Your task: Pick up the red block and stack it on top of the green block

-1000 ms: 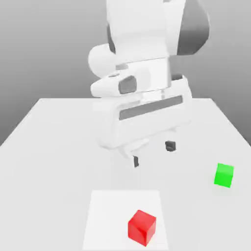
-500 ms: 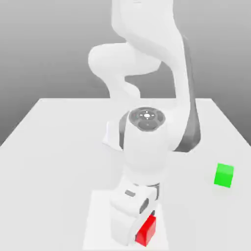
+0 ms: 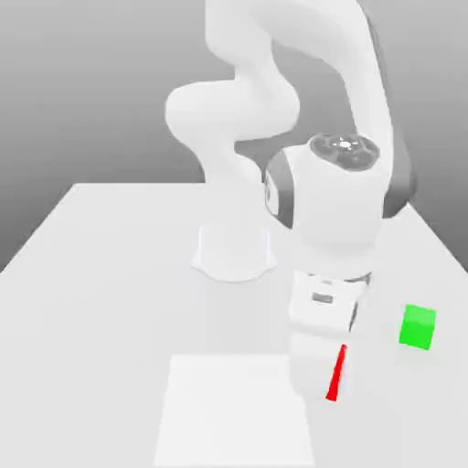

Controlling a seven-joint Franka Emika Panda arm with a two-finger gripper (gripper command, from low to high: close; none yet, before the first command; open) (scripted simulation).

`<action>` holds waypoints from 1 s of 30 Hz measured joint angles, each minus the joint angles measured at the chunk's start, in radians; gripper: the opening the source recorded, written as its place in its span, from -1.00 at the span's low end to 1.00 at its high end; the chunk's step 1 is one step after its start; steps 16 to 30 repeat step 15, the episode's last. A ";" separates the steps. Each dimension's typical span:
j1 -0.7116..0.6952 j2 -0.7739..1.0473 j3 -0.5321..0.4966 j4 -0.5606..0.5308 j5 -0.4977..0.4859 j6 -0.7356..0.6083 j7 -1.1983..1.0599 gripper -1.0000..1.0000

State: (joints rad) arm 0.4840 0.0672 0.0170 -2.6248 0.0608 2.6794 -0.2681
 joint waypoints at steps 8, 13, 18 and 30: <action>0.309 -0.072 0.111 -0.106 -0.057 0.045 -0.074 -1.00; 0.319 0.057 0.088 -0.103 -0.107 0.169 -0.041 1.00; 0.319 0.057 0.088 -0.103 -0.107 0.169 -0.041 1.00; 0.319 0.057 0.088 -0.103 -0.107 0.169 -0.041 1.00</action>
